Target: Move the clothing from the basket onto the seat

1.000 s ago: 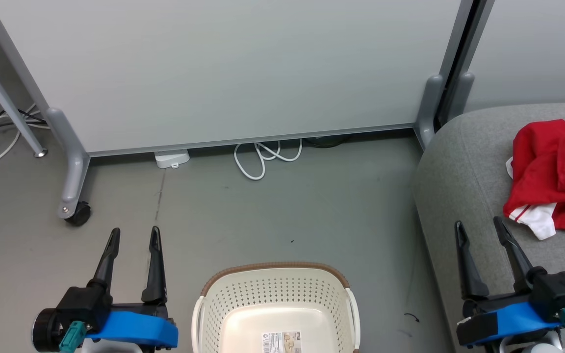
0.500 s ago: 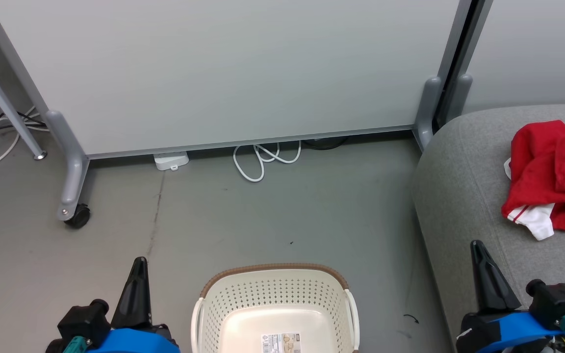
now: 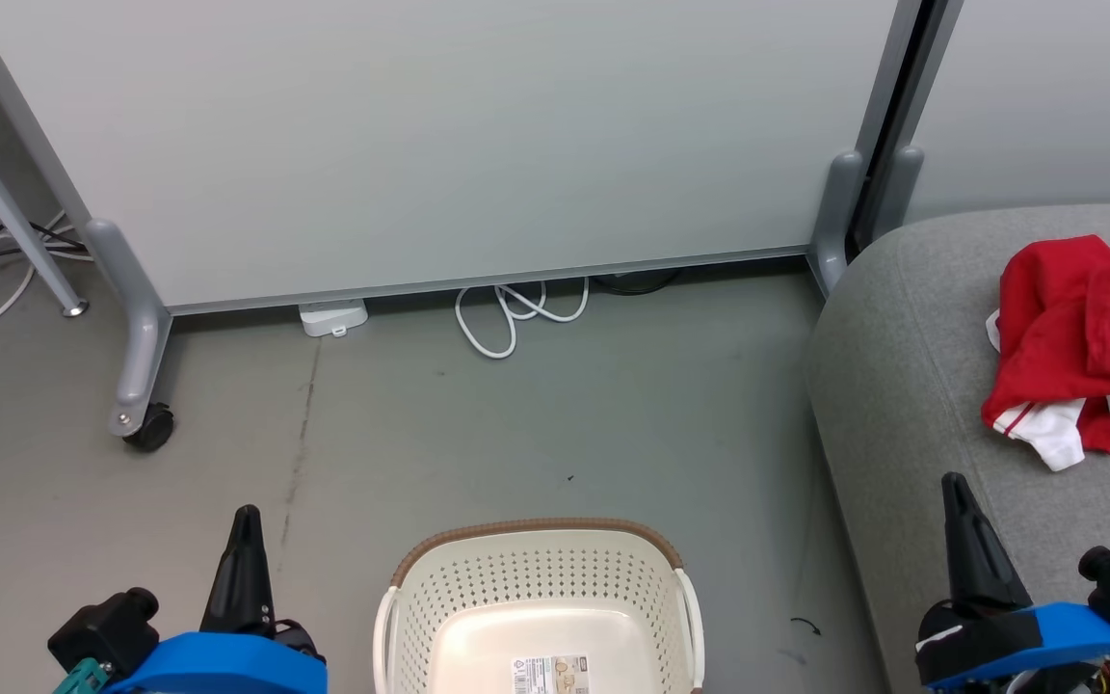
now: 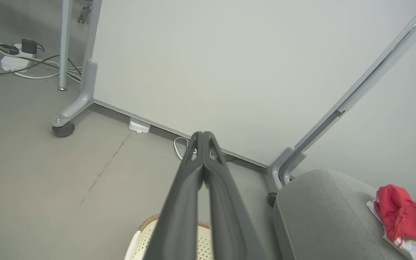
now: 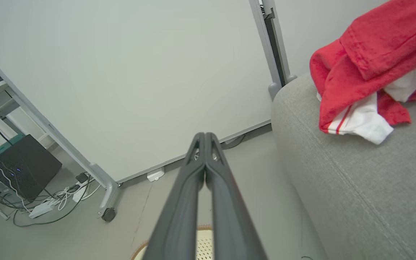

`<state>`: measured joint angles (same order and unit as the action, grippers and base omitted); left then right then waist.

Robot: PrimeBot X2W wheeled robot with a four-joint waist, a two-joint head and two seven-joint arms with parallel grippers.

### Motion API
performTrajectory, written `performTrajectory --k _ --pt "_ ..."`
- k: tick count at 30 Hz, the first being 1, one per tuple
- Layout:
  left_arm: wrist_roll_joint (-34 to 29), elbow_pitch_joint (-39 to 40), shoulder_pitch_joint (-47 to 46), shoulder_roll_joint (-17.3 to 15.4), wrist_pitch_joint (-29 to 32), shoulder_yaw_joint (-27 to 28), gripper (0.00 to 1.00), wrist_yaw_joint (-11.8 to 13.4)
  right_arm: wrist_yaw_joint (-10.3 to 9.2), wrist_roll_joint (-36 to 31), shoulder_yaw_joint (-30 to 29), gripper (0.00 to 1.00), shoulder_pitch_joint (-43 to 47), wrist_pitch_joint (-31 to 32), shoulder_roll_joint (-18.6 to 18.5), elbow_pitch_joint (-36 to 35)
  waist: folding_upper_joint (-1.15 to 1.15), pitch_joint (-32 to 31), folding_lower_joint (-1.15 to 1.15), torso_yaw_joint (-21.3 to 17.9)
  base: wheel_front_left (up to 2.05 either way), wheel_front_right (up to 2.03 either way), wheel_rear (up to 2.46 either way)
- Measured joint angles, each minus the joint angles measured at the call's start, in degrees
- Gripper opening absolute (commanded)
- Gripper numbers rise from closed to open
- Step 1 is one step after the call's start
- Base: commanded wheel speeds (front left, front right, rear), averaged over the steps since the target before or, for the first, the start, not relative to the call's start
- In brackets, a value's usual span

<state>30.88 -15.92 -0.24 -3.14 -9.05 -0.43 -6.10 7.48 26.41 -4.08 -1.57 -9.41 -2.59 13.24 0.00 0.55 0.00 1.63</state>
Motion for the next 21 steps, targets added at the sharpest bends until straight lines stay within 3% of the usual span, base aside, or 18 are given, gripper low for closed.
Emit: performTrajectory --k 21 --pt "17.47 0.49 -1.51 0.12 4.43 1.91 0.00 -0.43 -0.01 18.76 -0.64 0.00 -0.91 4.41 0.00 0.18 0.00 -0.07 0.00 -0.33 0.00 0.00 0.00"
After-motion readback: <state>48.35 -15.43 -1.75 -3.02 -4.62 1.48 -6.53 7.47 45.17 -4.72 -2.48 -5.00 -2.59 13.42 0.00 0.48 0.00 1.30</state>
